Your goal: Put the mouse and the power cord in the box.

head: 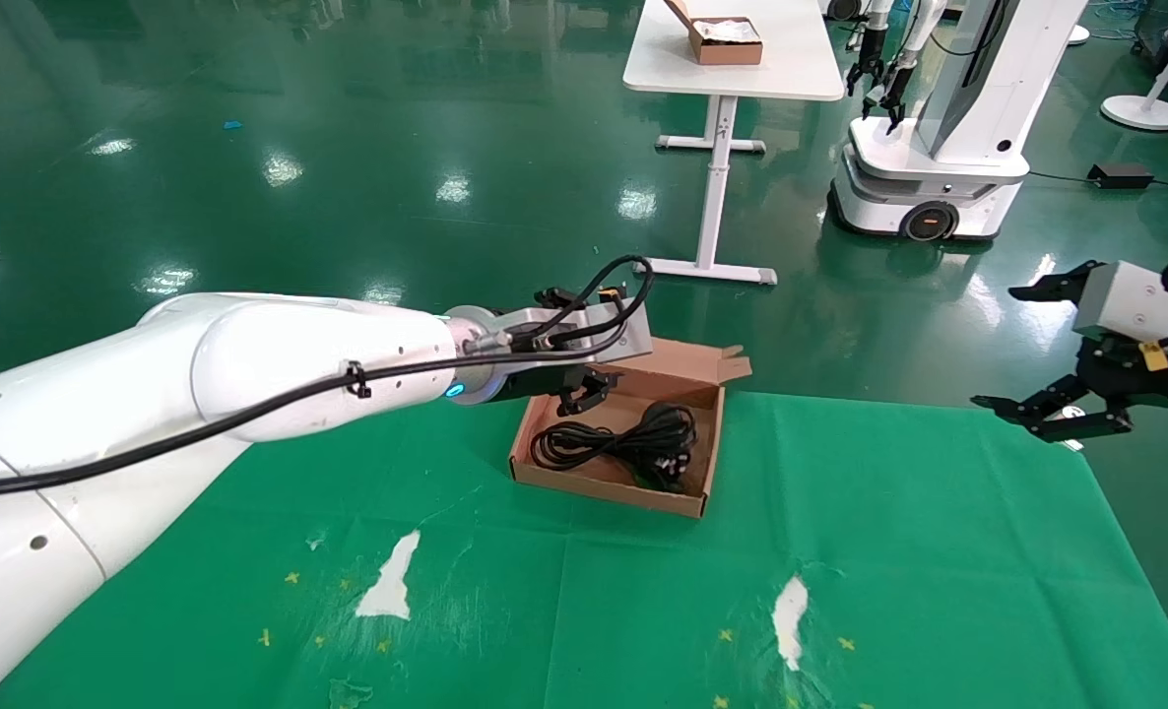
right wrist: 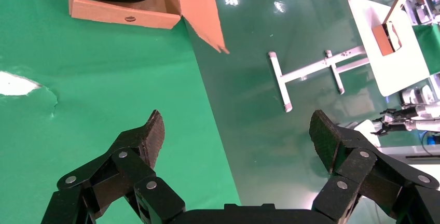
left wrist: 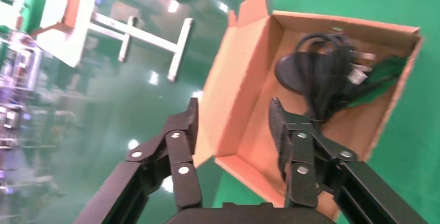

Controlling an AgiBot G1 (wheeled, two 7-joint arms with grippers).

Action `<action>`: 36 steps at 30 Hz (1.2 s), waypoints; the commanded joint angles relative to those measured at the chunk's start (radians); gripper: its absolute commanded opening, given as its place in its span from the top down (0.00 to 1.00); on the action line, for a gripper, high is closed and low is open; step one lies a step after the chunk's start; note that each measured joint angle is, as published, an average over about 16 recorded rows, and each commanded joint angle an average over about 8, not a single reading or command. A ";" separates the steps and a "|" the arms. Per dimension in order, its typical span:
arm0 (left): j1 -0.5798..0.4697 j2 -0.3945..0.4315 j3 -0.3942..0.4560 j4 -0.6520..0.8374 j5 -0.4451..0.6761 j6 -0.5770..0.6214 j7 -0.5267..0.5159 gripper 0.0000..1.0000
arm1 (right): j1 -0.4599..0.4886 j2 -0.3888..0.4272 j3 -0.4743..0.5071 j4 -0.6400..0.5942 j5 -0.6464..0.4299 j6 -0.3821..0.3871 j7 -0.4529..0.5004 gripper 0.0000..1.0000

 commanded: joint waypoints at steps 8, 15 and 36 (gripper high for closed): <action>0.092 -0.096 -0.136 -0.078 -0.117 0.119 0.019 0.00 | -0.097 0.022 0.054 0.141 0.068 -0.026 0.098 0.00; 0.176 -0.186 -0.261 -0.151 -0.224 0.229 0.037 0.00 | -0.197 0.045 0.110 0.286 0.137 -0.053 0.199 0.00; 0.434 -0.458 -0.643 -0.373 -0.552 0.563 0.090 0.00 | -0.499 0.115 0.280 0.727 0.348 -0.135 0.505 0.00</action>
